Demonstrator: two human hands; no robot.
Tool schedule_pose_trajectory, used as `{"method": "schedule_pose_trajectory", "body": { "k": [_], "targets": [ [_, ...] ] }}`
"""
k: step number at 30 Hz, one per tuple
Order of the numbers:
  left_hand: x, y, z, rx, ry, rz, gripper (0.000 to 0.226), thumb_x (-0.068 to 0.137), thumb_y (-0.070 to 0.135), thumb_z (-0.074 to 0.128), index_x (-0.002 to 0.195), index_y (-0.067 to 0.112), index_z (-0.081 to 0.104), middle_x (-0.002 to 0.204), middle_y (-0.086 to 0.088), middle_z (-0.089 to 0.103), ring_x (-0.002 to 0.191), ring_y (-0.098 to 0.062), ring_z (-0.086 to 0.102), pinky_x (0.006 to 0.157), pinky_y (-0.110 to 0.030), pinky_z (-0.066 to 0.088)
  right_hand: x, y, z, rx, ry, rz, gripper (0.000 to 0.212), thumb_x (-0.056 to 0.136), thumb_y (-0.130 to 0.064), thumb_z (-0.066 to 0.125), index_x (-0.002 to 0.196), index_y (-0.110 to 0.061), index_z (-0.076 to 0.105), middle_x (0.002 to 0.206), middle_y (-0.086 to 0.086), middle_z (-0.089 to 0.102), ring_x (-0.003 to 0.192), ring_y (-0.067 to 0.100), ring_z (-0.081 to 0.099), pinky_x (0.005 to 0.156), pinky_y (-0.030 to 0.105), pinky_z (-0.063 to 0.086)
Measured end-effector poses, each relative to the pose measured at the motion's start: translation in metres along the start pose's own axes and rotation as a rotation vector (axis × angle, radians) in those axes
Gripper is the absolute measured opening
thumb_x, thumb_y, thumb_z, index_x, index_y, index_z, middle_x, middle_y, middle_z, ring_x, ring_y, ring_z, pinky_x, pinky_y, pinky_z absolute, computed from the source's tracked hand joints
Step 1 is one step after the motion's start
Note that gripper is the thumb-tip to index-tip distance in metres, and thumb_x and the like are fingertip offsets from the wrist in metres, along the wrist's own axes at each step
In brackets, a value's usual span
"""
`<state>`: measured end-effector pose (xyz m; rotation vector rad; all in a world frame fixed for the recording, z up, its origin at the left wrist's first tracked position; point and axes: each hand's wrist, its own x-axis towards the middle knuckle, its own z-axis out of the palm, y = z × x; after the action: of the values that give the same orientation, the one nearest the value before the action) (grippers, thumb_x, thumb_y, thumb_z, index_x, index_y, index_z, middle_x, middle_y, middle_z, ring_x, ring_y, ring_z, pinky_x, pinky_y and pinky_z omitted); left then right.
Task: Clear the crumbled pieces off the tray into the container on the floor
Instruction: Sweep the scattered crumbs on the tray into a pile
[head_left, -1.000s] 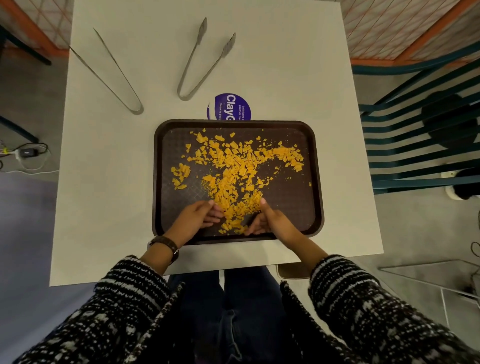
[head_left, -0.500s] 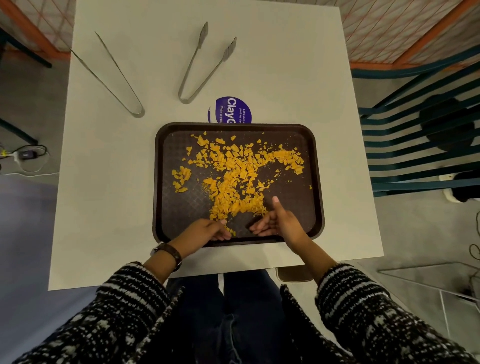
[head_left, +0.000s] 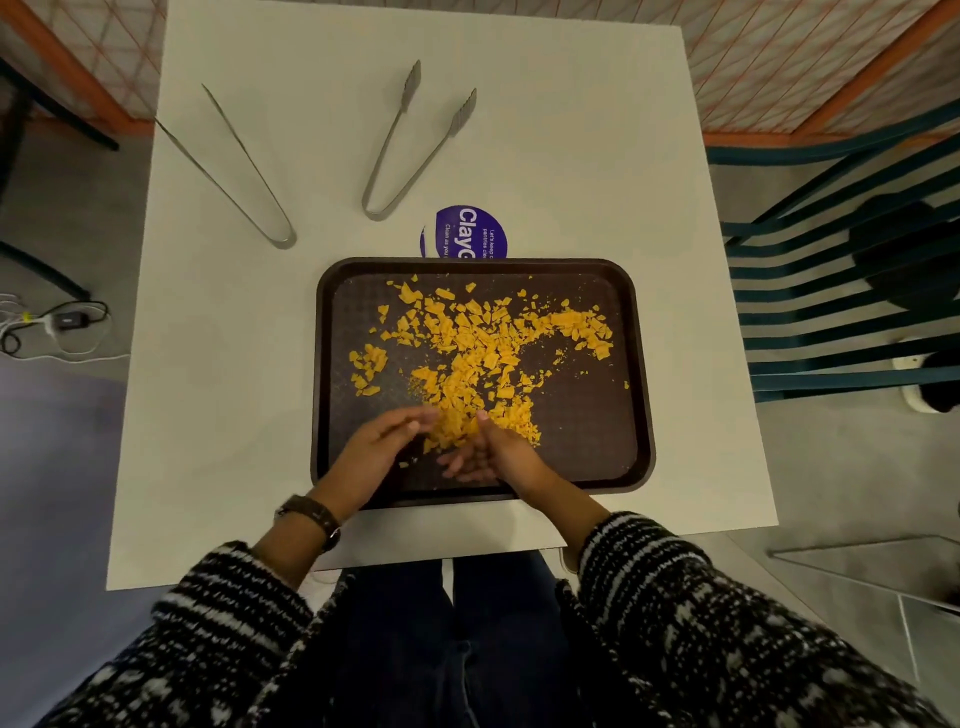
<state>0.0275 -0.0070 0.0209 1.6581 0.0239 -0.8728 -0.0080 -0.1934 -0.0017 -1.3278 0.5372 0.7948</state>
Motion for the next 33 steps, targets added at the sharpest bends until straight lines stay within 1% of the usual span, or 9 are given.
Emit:
{"method": "schedule_pose_trajectory", "body": {
  "k": [5, 9, 12, 16, 19, 22, 25, 29, 33],
  "targets": [
    [-0.004, -0.007, -0.027, 0.108, 0.290, 0.026, 0.039, 0.097, 0.014, 0.041, 0.136, 0.019, 0.045, 0.140, 0.000, 0.046, 0.128, -0.010, 0.039, 0.105, -0.023, 0.029, 0.004, -0.007, -0.001, 0.212, 0.086, -0.193, 0.074, 0.102, -0.038, 0.012, 0.064, -0.001, 0.064, 0.091, 0.007, 0.074, 0.093, 0.018, 0.069, 0.081, 0.025, 0.054],
    [-0.004, -0.019, -0.035, 0.056, 0.348, 0.040, 0.042, 0.099, 0.015, 0.038, 0.140, 0.018, 0.039, 0.144, 0.000, 0.041, 0.129, -0.008, 0.036, 0.095, -0.007, 0.031, -0.008, 0.009, 0.011, -0.011, -0.094, -0.123, 0.074, 0.101, -0.042, 0.015, 0.071, 0.002, 0.065, 0.108, 0.026, 0.067, 0.098, 0.017, 0.067, 0.084, 0.019, 0.052],
    [-0.005, -0.022, -0.033, 0.042, 0.340, 0.066, 0.044, 0.099, 0.016, 0.038, 0.142, 0.018, 0.036, 0.143, 0.002, 0.040, 0.130, -0.007, 0.037, 0.088, 0.004, 0.033, -0.008, 0.024, 0.038, -0.188, -0.243, -0.134, 0.067, 0.095, -0.042, 0.021, 0.101, 0.006, 0.067, 0.125, 0.020, 0.061, 0.114, 0.007, 0.057, 0.101, 0.015, 0.037],
    [-0.004, -0.025, -0.032, 0.068, 0.378, 0.081, 0.042, 0.099, 0.017, 0.038, 0.141, 0.019, 0.038, 0.143, 0.003, 0.041, 0.131, -0.008, 0.037, 0.096, -0.007, 0.031, 0.000, 0.024, 0.052, -0.687, -0.354, -0.302, 0.046, 0.102, -0.029, 0.026, 0.138, -0.008, 0.046, 0.150, 0.005, 0.038, 0.142, 0.009, 0.024, 0.120, 0.028, 0.007],
    [-0.006, -0.022, -0.030, 0.038, 0.417, 0.067, 0.041, 0.099, 0.016, 0.036, 0.140, 0.018, 0.040, 0.141, 0.004, 0.041, 0.129, -0.006, 0.036, 0.091, 0.000, 0.031, 0.007, 0.024, 0.042, -1.040, -0.300, -0.452, 0.049, 0.103, -0.028, 0.025, 0.147, -0.007, 0.027, 0.158, 0.006, 0.018, 0.146, 0.009, 0.004, 0.120, 0.030, -0.003],
    [-0.007, -0.022, -0.031, 0.058, 0.437, 0.070, 0.040, 0.100, 0.016, 0.035, 0.140, 0.017, 0.040, 0.141, 0.004, 0.041, 0.129, -0.006, 0.036, 0.088, 0.007, 0.029, 0.008, 0.022, 0.035, -1.090, -0.129, -0.515, 0.055, 0.102, -0.032, 0.027, 0.150, -0.009, 0.014, 0.160, 0.004, 0.004, 0.144, 0.007, -0.009, 0.120, 0.032, -0.006],
    [-0.006, -0.025, -0.031, 0.072, 0.443, 0.066, 0.040, 0.100, 0.016, 0.035, 0.140, 0.016, 0.039, 0.143, 0.001, 0.041, 0.129, -0.005, 0.035, 0.089, 0.007, 0.028, 0.001, 0.027, 0.041, -1.279, -0.264, -0.561, 0.061, 0.099, -0.043, 0.020, 0.151, -0.012, 0.008, 0.159, 0.001, -0.002, 0.144, 0.008, -0.010, 0.118, 0.030, -0.011],
    [-0.006, -0.028, -0.030, 0.103, 0.437, 0.061, 0.042, 0.100, 0.018, 0.035, 0.142, 0.018, 0.035, 0.149, -0.001, 0.036, 0.132, -0.005, 0.031, 0.094, -0.001, 0.025, 0.003, 0.034, 0.045, -1.442, -0.405, -0.546, 0.075, 0.089, -0.057, 0.002, 0.151, -0.016, 0.009, 0.160, -0.002, 0.002, 0.144, 0.007, -0.010, 0.117, 0.032, -0.013],
    [-0.004, -0.032, -0.022, 0.212, 0.437, 0.068, 0.050, 0.099, 0.022, 0.036, 0.147, 0.017, 0.021, 0.156, -0.002, 0.021, 0.139, -0.006, 0.017, 0.111, -0.019, 0.016, 0.011, 0.022, 0.031, -1.372, -0.191, -0.499, 0.082, 0.085, -0.063, 0.001, 0.151, -0.014, 0.006, 0.158, -0.002, -0.006, 0.143, 0.007, -0.015, 0.119, 0.034, -0.010]
  ]
}}
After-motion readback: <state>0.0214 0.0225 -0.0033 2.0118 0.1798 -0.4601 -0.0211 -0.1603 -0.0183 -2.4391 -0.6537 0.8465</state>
